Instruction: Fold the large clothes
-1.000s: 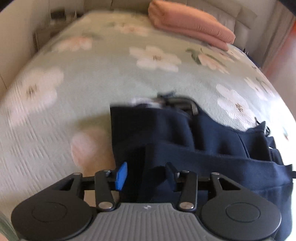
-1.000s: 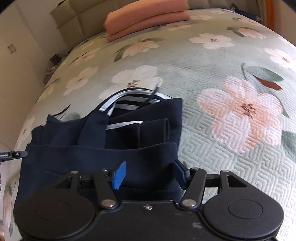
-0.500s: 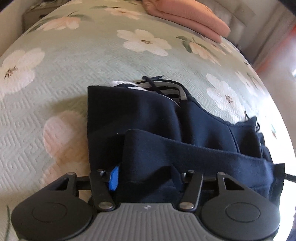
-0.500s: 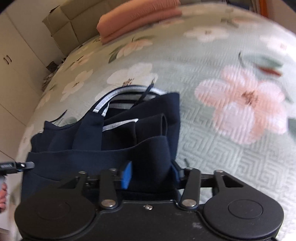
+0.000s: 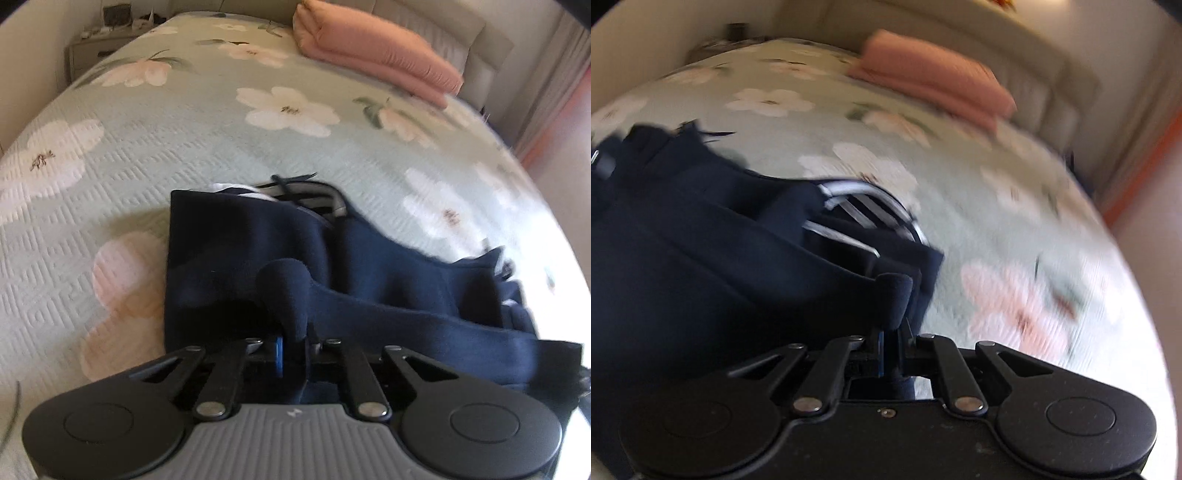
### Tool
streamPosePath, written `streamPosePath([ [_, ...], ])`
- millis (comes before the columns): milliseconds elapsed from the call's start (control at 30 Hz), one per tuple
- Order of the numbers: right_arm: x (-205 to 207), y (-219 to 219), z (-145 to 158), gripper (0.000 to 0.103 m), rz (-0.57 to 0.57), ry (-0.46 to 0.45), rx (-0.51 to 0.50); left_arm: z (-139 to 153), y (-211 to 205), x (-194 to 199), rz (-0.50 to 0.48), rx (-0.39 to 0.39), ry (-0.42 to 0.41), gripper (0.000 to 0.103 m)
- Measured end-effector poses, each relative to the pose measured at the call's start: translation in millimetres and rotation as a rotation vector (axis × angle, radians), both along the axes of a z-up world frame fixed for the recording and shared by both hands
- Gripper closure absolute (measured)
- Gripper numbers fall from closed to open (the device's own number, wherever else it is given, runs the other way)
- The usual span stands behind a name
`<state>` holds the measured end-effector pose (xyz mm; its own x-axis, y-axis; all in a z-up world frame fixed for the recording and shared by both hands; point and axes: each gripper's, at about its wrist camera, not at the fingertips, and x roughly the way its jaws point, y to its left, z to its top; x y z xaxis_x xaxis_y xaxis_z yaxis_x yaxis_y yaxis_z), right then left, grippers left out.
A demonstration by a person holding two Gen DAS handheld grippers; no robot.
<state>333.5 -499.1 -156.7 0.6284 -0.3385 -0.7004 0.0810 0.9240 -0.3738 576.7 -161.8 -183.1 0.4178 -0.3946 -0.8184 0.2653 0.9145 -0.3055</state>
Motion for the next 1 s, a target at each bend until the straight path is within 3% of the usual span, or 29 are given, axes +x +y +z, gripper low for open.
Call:
streamPosePath([
  [133,-5,-2,31,0.097,-0.031,-0.123,0.018,25,22,2,0.040,-0.141,-0.009,0.093],
  [233,6,-7,63,0.097,-0.041,-0.250,0.002,53,34,13,0.089,-0.202,-0.078,0.093],
  [333,43,-13,80,0.097,-0.023,-0.332,-0.037,75,35,37,0.117,-0.241,-0.165,0.093],
  [400,75,-19,72,0.097,-0.027,-0.347,-0.086,73,34,56,0.169,-0.224,-0.207,0.093],
  [500,123,-35,34,0.096,-0.065,-0.312,-0.068,39,29,92,0.261,-0.155,-0.204,0.095],
  [567,151,-44,-3,0.096,-0.098,-0.221,-0.072,6,24,112,0.307,-0.137,-0.144,0.100],
  [667,177,-60,-64,0.097,-0.159,-0.047,-0.038,-33,18,123,0.321,-0.060,-0.090,0.100],
  [733,177,-59,-84,0.096,-0.149,-0.014,-0.063,-44,18,122,0.297,-0.045,-0.079,0.100],
  [867,166,-53,-69,0.093,-0.111,-0.051,-0.118,-20,19,104,0.248,0.010,-0.180,0.099],
  [1000,134,-28,-13,0.092,-0.050,-0.154,-0.147,27,6,73,0.132,0.060,-0.301,0.098],
])
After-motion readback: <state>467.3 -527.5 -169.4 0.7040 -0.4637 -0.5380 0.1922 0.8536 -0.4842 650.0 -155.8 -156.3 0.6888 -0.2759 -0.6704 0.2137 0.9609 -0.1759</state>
